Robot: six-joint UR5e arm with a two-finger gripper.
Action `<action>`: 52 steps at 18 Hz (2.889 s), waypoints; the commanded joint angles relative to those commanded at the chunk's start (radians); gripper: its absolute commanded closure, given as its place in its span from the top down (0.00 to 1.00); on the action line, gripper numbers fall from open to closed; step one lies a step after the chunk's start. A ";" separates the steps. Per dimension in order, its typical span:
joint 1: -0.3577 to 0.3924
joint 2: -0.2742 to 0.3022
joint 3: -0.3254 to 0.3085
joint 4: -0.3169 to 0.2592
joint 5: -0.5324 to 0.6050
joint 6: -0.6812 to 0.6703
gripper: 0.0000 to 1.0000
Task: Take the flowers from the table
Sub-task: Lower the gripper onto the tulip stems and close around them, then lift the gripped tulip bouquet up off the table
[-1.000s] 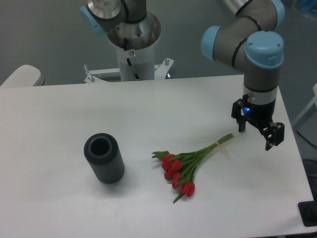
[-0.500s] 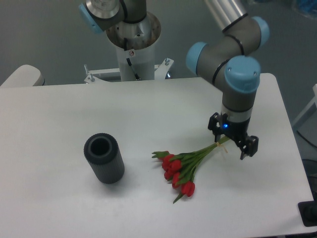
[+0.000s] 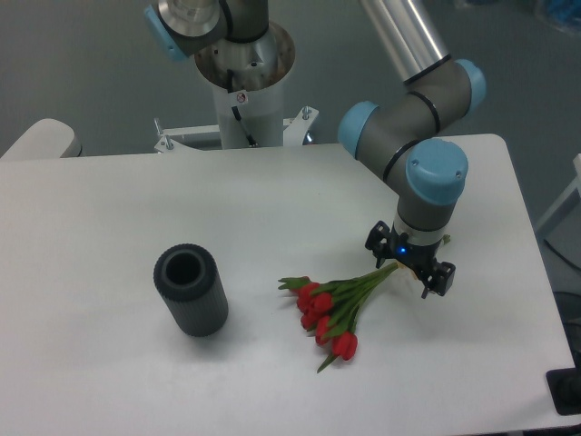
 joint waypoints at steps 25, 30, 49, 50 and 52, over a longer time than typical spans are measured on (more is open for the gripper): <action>-0.038 -0.040 -0.068 0.092 0.003 0.002 1.00; -0.038 -0.043 -0.065 0.095 0.002 0.008 0.55; -0.034 -0.023 0.026 0.078 -0.011 0.017 0.19; -0.035 -0.018 0.043 0.075 -0.017 0.017 0.19; -0.037 -0.006 0.066 0.074 -0.060 0.017 0.19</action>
